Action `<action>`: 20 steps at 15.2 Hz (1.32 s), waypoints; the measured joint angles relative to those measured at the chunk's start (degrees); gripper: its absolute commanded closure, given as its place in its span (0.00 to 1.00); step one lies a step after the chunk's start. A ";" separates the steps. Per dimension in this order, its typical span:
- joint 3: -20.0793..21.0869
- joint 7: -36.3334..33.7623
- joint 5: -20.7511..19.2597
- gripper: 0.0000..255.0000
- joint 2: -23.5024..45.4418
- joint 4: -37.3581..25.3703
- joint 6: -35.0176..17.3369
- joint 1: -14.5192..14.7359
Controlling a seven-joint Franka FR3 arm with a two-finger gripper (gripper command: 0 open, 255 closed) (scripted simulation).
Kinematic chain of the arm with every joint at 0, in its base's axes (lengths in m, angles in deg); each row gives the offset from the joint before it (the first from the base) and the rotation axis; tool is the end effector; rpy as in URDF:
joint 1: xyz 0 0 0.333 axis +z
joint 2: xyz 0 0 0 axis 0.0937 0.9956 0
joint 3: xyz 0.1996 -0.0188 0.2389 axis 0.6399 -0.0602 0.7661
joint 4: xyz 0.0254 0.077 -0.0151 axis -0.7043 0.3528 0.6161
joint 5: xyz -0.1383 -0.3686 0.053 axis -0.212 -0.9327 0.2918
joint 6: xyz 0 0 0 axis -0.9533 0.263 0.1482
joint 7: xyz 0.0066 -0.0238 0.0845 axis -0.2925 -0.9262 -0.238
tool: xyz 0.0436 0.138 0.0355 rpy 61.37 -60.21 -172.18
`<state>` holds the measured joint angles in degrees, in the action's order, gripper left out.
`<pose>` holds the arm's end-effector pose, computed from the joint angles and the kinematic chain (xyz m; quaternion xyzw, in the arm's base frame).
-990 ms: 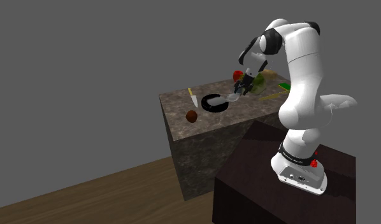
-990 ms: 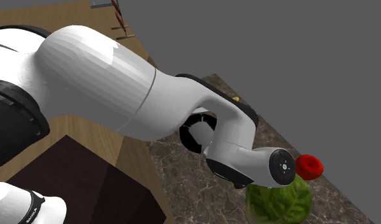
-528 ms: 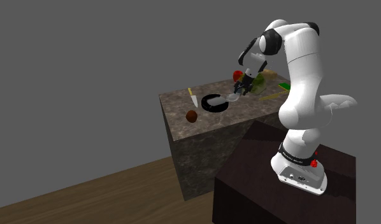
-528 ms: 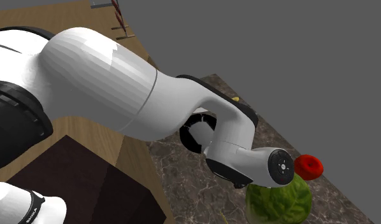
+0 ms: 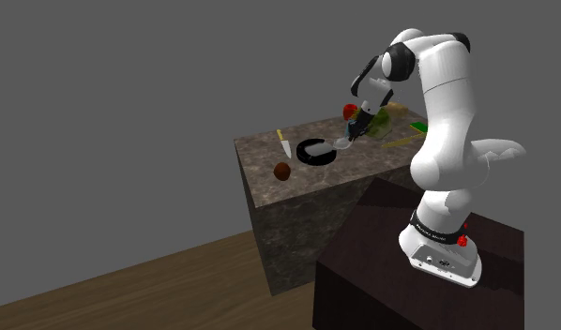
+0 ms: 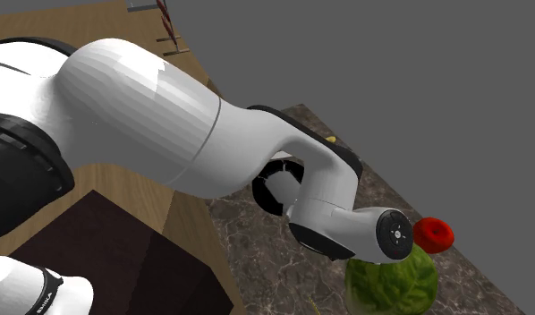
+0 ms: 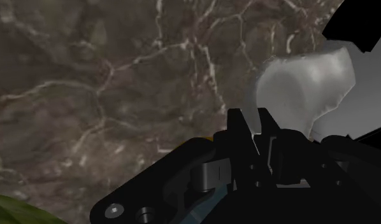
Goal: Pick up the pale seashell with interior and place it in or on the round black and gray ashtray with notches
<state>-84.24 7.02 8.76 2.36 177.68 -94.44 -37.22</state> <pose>0.4316 -0.4972 0.1205 -0.9298 0.2999 -0.0828 0.1968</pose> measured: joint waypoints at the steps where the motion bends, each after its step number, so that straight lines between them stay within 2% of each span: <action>1: 0.00 0.00 0.00 1.00 0.00 0.00 0.00 0.00; 20: -2.10 -4.38 -3.49 1.00 -8.51 1.22 6.32 1.20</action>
<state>-86.33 2.65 5.26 -6.15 178.90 -88.12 -36.01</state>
